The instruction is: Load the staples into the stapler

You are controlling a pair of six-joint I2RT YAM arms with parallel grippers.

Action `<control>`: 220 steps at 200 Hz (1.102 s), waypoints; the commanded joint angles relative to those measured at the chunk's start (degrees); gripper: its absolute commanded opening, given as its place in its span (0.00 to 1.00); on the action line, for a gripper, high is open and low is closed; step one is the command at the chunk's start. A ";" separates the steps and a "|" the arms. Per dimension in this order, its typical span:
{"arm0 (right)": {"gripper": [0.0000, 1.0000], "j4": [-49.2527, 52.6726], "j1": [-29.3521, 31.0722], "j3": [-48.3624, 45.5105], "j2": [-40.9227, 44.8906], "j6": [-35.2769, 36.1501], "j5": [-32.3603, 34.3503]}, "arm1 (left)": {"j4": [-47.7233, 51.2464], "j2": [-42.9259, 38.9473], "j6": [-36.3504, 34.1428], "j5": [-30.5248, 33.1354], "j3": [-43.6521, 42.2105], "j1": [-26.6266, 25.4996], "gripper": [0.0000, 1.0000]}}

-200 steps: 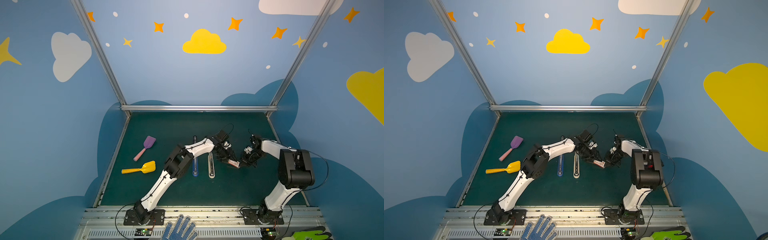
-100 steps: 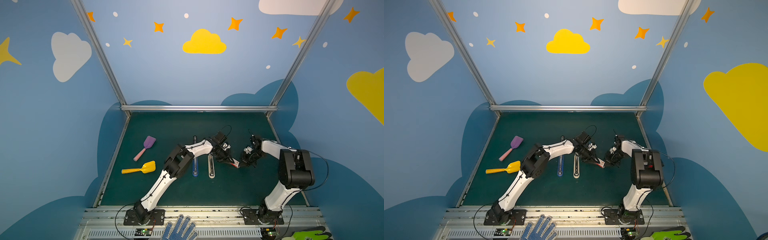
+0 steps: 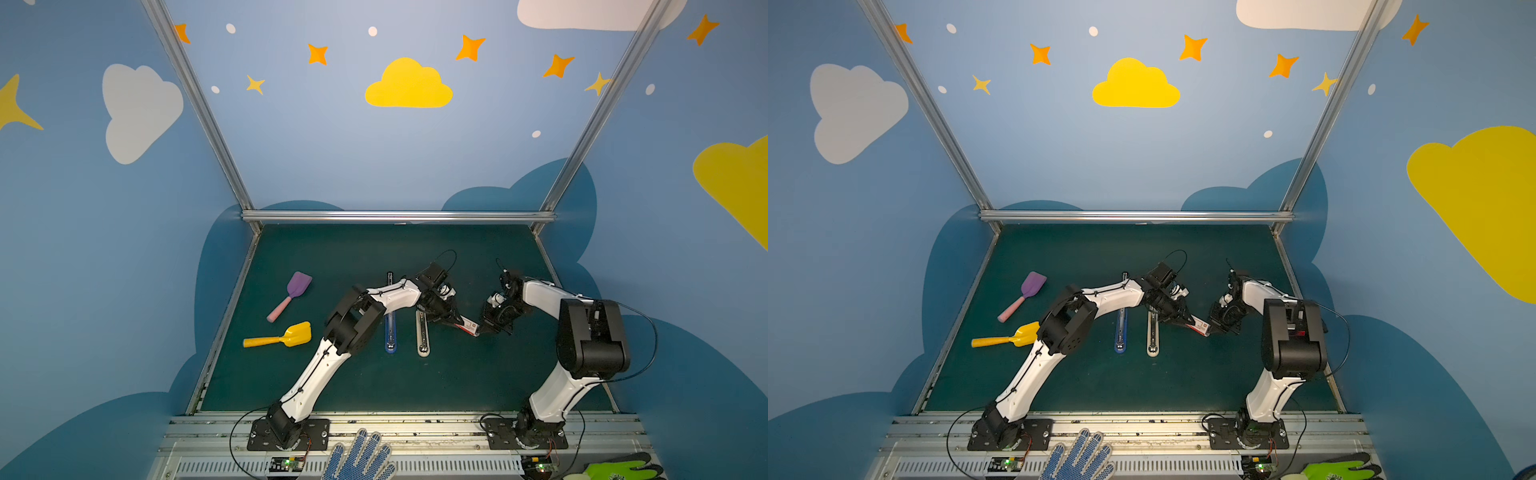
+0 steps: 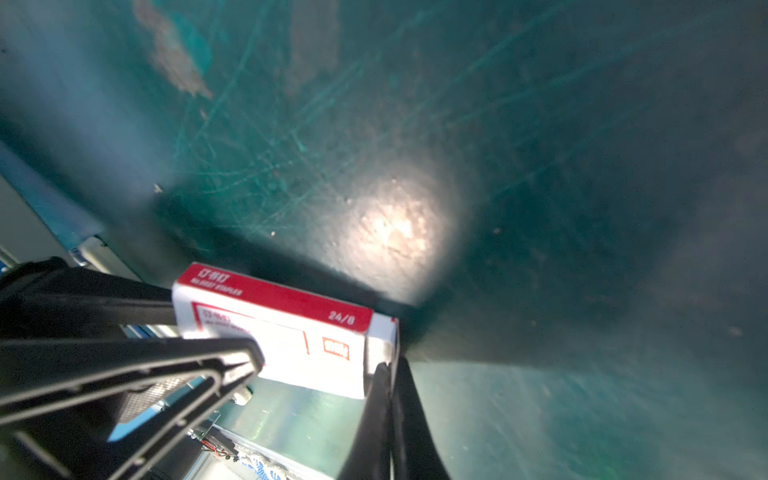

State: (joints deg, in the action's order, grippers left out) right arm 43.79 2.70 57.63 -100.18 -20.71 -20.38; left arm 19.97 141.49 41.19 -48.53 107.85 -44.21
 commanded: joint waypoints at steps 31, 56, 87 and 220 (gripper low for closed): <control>0.00 3.23 -0.51 -0.49 1.64 0.49 2.98 | 0.46 -2.89 -0.29 1.78 -1.70 1.09 0.11; 0.00 3.21 -0.57 -0.58 1.74 0.71 2.89 | 0.38 -2.96 -0.33 1.79 -1.69 1.18 0.06; 0.00 3.22 -0.72 -0.83 2.22 0.63 3.06 | 0.47 -3.32 -0.48 1.97 -2.18 1.58 0.06; 0.00 4.05 -1.49 -1.54 2.01 1.11 3.22 | -1.57 -5.24 0.09 2.22 -5.50 2.98 0.16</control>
State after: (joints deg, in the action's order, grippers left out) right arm 44.77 2.31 57.19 -99.59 -20.49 -20.38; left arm 16.97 138.91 41.32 -48.49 103.88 -43.68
